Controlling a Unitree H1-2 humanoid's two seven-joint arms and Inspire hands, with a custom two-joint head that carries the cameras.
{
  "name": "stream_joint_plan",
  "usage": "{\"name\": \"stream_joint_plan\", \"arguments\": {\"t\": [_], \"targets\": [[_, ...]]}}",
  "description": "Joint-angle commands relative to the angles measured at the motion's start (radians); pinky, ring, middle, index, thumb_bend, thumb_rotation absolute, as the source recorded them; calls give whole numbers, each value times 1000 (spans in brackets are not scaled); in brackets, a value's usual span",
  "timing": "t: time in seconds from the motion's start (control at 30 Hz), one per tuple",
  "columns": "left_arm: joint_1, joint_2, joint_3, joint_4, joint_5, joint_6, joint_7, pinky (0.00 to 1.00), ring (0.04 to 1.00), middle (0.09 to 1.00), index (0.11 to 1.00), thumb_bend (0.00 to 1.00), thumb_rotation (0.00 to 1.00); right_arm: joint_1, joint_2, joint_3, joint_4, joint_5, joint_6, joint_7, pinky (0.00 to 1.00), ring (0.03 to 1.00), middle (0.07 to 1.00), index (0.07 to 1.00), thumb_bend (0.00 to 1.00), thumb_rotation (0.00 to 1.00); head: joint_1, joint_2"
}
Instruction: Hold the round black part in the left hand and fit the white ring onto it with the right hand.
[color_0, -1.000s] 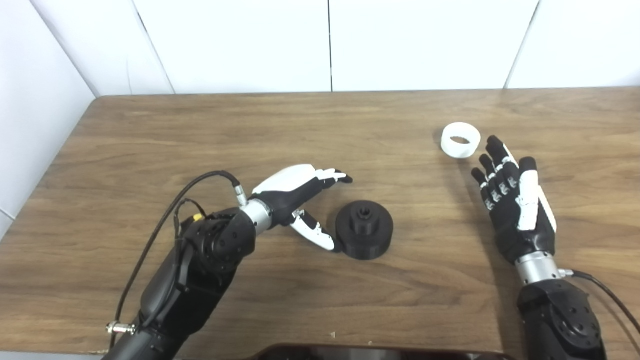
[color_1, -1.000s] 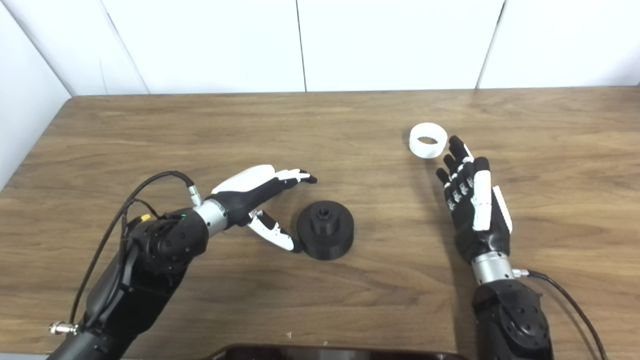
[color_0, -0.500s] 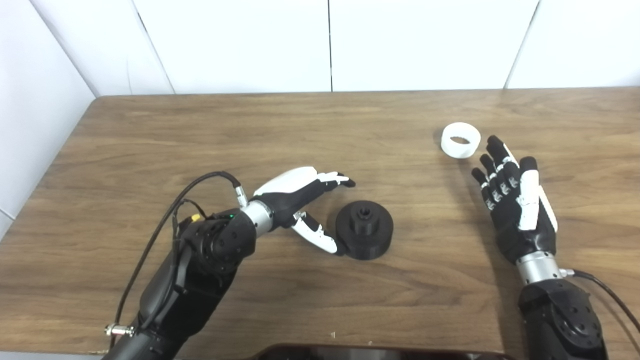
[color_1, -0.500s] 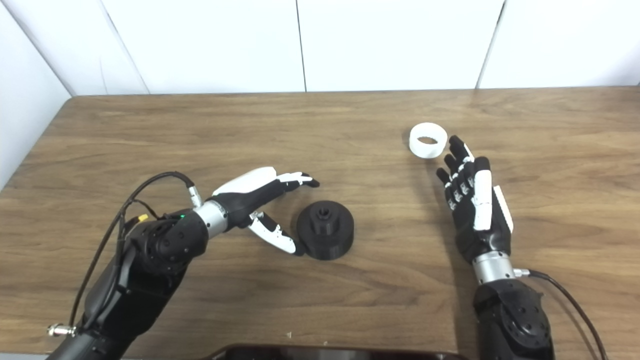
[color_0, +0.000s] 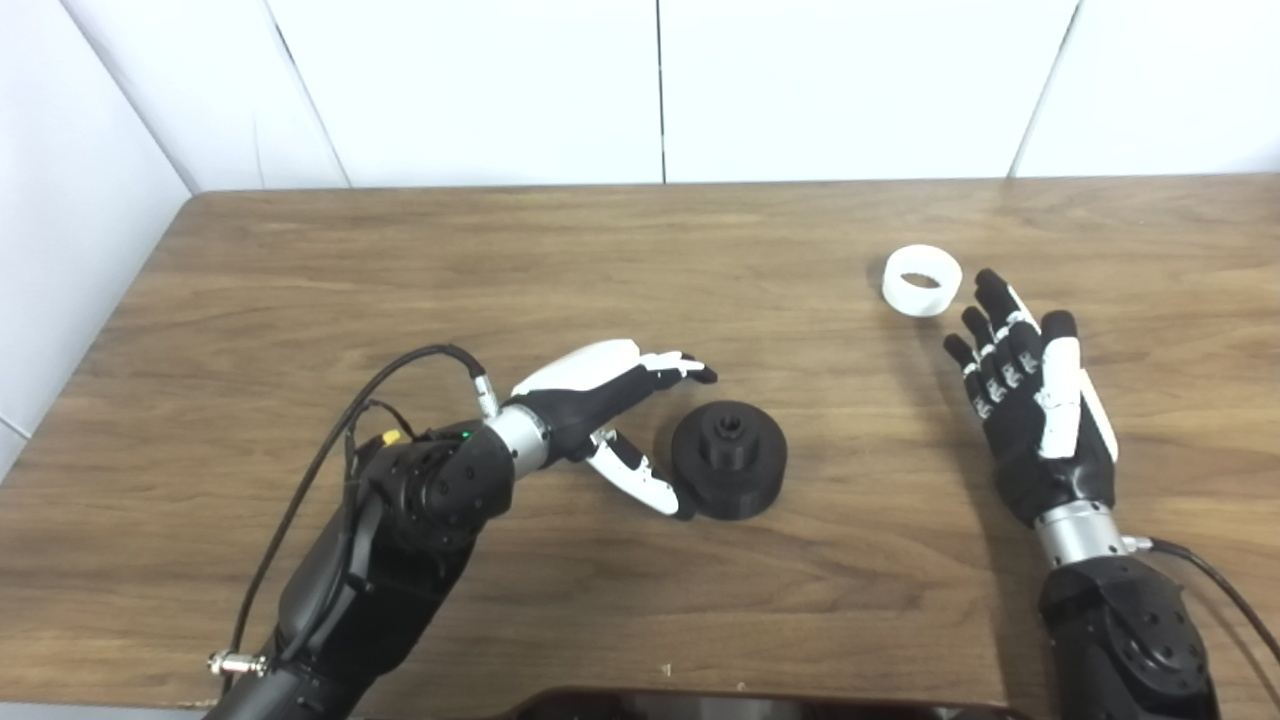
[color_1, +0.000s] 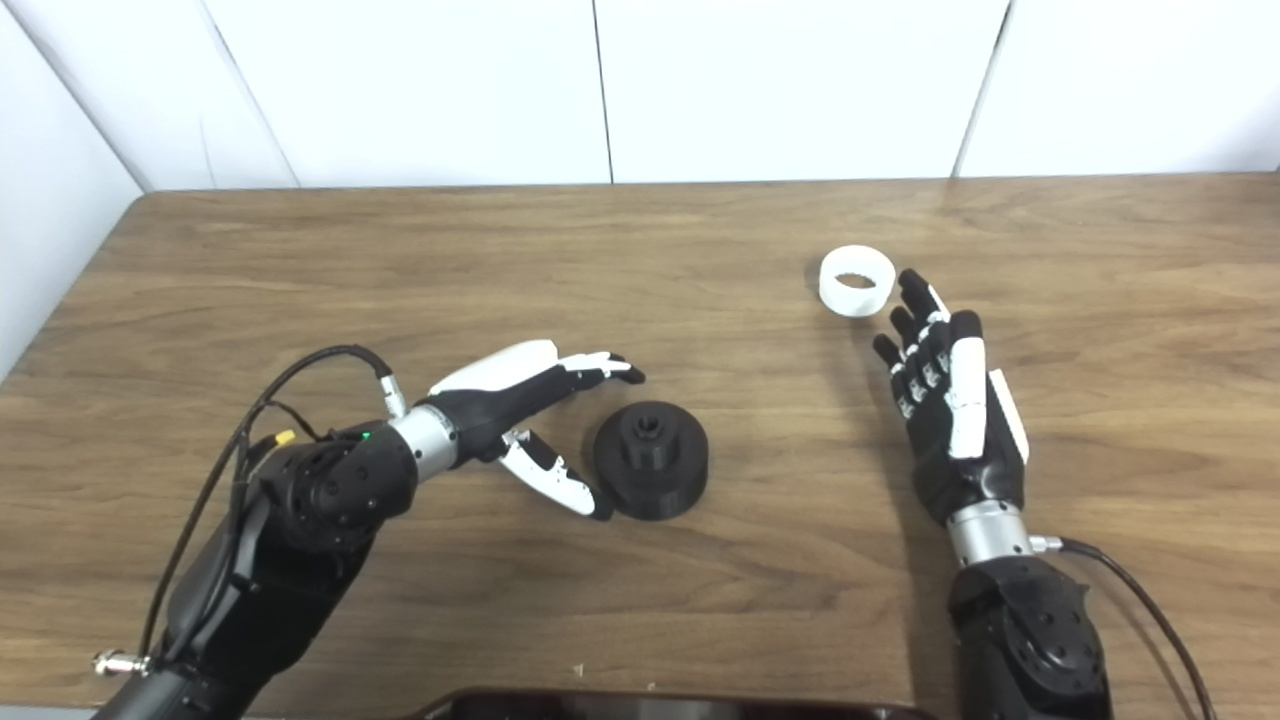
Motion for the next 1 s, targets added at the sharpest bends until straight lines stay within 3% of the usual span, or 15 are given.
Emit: {"name": "stream_joint_plan", "arguments": {"t": [0.0,0.4,0.97], "targets": [[-19,0,-15,-4,-8,-5,3,900,1000,999,907,1000,240,-31,-1,-6,-40,2,-8,-4,959,1000,994,923,594,1000,0,0],[15,-4,-51,8,19,-43,84,882,1000,1000,886,1000,220,-36,-3,-9,-44,4,-11,-2,955,1000,992,927,589,1000,-6,4],[28,-9,-67,26,22,-52,104,881,1000,1000,806,981,215,-38,-4,-17,-51,17,-10,0,973,1000,999,935,566,1000,-9,11]]}}
